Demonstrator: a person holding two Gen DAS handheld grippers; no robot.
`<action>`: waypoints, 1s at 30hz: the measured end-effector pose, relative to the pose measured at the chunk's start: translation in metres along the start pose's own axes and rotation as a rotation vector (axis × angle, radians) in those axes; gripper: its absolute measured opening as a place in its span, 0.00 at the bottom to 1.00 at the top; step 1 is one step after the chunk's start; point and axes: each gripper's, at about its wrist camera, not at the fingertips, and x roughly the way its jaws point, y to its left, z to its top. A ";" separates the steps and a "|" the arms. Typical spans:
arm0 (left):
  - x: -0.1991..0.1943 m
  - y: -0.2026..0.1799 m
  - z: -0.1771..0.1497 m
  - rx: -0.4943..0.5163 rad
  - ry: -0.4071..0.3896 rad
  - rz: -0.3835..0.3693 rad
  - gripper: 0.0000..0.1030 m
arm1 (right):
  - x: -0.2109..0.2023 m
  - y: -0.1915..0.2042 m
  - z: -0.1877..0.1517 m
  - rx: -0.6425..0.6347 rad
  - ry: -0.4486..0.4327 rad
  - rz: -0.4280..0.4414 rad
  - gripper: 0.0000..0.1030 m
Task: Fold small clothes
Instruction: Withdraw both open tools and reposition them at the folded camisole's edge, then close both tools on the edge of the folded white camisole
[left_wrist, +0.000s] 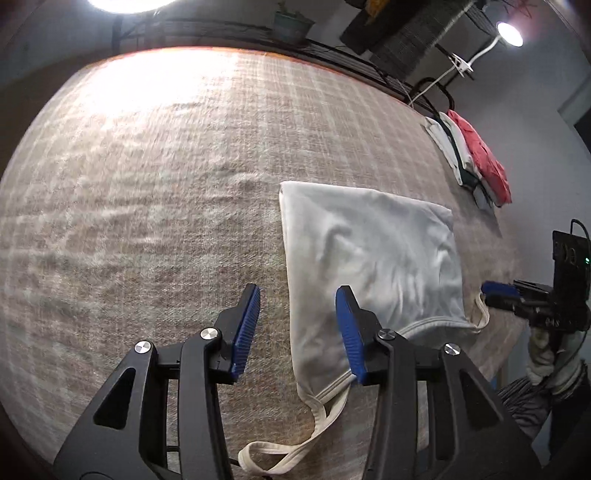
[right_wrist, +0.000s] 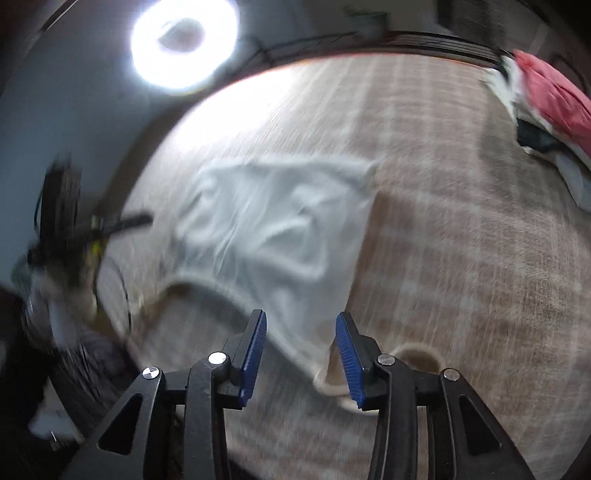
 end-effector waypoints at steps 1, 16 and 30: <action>0.003 0.003 0.000 -0.015 0.006 -0.004 0.42 | 0.003 -0.009 0.004 0.042 -0.022 -0.001 0.47; 0.034 -0.028 0.002 0.068 0.003 0.041 0.42 | 0.047 -0.014 0.069 0.137 -0.165 0.068 0.35; 0.041 0.007 0.003 -0.069 0.046 -0.026 0.42 | 0.016 -0.040 0.045 0.209 -0.166 0.043 0.45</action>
